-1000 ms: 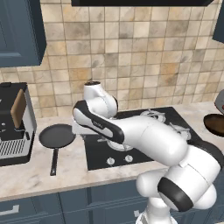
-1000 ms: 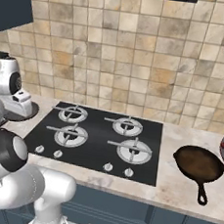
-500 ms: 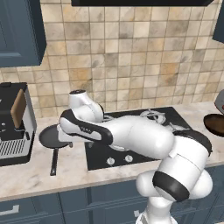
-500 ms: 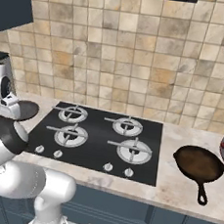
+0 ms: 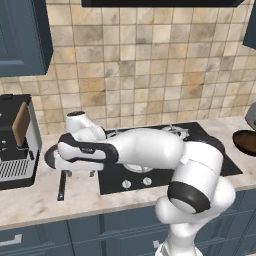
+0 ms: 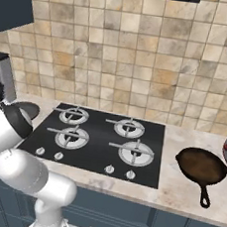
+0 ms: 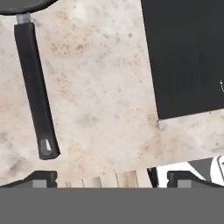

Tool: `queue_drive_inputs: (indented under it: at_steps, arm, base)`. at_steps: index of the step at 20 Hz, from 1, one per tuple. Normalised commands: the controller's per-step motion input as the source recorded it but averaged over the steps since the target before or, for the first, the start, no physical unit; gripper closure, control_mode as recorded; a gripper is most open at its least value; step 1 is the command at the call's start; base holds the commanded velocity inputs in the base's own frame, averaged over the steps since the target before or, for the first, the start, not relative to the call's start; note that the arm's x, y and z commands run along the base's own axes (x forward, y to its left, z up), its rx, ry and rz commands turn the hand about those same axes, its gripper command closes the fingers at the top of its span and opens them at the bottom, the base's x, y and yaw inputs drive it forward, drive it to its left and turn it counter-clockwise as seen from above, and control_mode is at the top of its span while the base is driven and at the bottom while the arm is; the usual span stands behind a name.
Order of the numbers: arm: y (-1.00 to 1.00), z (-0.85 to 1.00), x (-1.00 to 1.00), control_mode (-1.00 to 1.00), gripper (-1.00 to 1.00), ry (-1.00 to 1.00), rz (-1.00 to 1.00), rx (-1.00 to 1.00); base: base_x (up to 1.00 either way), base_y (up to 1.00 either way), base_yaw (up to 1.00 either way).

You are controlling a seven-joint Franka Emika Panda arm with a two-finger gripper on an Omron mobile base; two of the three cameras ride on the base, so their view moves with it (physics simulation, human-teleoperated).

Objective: Place both pans onto different burners. Then place the corn and the chicken drumstick on different pans.

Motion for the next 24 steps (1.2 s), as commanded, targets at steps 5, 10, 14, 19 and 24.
queue_drive_inputs:
  at_steps: [5, 10, 14, 19, 24]
  arm:
    - [0.34, -0.18, 0.1, -1.0, -1.0, 0.0, 0.0, -0.02]
    - [0.3, -0.17, 0.16, -1.0, -1.0, 0.0, 0.0, -0.02]
    - [0.26, -0.22, 0.23, -1.0, -1.0, 0.0, 0.0, 0.0]
    - [0.26, -0.2, 0.26, -1.0, -1.0, 0.0, 0.0, -0.01]
    - [0.24, -0.18, 0.18, -1.0, -1.0, 0.0, 0.0, 0.0]
  base:
    - [0.0, 0.0, 0.0]
    - [0.0, 0.0, 0.0]
    - [0.0, 0.0, 0.0]
    - [0.0, 0.0, 0.0]
    - [0.0, 0.0, 0.0]
